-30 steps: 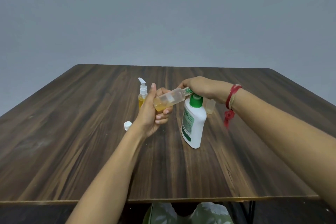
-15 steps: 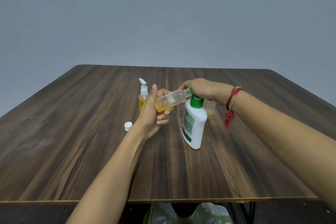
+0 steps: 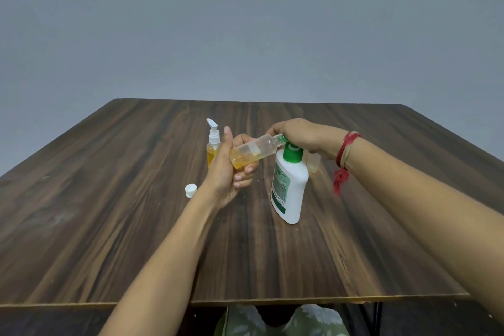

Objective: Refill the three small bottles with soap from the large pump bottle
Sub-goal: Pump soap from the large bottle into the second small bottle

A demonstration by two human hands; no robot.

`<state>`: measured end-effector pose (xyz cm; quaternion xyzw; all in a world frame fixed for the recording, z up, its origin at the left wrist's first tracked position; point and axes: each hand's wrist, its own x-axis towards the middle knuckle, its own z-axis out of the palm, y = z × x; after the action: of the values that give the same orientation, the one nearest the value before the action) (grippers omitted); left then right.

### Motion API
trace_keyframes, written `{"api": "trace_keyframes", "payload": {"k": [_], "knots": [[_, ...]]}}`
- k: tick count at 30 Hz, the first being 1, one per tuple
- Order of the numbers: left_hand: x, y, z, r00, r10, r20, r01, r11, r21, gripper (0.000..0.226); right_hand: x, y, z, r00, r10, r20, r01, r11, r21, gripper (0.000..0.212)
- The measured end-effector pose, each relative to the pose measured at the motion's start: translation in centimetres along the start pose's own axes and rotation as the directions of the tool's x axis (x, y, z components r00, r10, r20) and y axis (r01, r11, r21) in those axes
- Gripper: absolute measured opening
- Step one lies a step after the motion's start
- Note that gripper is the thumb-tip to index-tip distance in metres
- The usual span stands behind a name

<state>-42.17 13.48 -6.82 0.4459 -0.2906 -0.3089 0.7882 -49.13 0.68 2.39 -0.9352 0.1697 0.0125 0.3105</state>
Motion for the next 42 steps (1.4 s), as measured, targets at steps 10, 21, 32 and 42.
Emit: {"api": "trace_keyframes", "payload": {"k": [10,21,32,42], "knots": [[0.0,0.0,0.0,1.000,-0.013,0.003,0.013,1.000,-0.011,0.055,-0.2,-0.2,-0.4,1.000,0.014,0.000,-0.014,1.000,0.023,0.034],[0.2,0.0,-0.2,1.000,-0.017,-0.007,0.017,1.000,0.007,0.054,0.1,0.4,0.4,0.999,0.041,-0.013,-0.039,0.989,0.140,0.034],[0.2,-0.1,-0.1,0.999,-0.022,-0.023,0.021,1.000,-0.020,0.054,-0.1,-0.1,0.1,0.998,0.035,-0.046,-0.031,0.996,0.083,0.037],[0.3,0.0,-0.1,0.999,-0.010,-0.031,0.009,1.000,-0.005,0.054,-0.8,-0.5,-0.1,0.999,0.044,-0.019,-0.043,0.997,0.065,0.037]]}}
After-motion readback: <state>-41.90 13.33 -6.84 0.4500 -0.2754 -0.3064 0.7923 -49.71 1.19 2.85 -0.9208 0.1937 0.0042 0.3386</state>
